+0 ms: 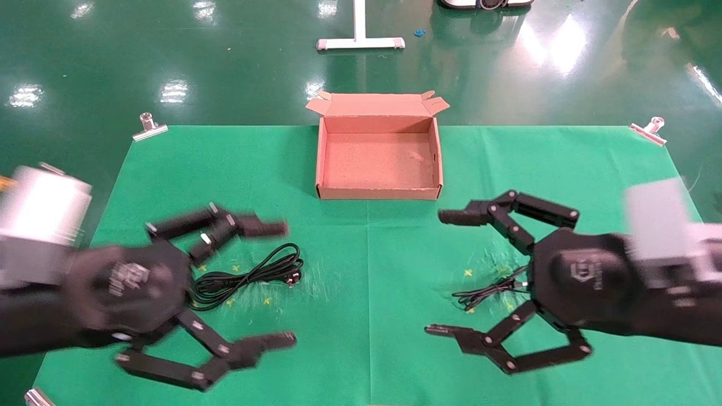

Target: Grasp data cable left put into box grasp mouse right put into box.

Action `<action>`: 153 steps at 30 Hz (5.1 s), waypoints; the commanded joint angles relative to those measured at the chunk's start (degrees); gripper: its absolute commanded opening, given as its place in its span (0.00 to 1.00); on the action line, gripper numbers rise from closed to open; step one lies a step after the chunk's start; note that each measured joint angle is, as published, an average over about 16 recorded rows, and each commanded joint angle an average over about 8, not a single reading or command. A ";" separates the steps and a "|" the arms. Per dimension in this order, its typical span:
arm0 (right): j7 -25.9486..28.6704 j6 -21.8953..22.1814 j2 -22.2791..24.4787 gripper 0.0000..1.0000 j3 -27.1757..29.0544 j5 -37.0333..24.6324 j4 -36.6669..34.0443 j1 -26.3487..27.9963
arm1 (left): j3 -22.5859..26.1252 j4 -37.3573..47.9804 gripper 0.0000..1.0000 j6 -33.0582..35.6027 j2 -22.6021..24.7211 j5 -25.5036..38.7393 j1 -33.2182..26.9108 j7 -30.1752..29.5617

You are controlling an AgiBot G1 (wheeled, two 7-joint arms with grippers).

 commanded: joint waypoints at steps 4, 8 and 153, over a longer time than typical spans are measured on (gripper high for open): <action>-2.51 2.83 0.65 1.00 -0.63 -5.56 1.13 -0.27 | 4.77 -0.50 1.00 -0.19 0.03 10.96 -3.53 -4.36; -2.88 3.81 0.65 1.00 -0.86 -7.05 1.52 -0.27 | 8.80 -1.34 1.00 -0.89 1.57 21.89 -7.87 -9.15; 8.36 16.52 -10.77 0.00 -14.69 -49.81 -4.11 5.14 | 20.14 5.43 0.00 -14.77 15.95 59.50 -14.86 -18.75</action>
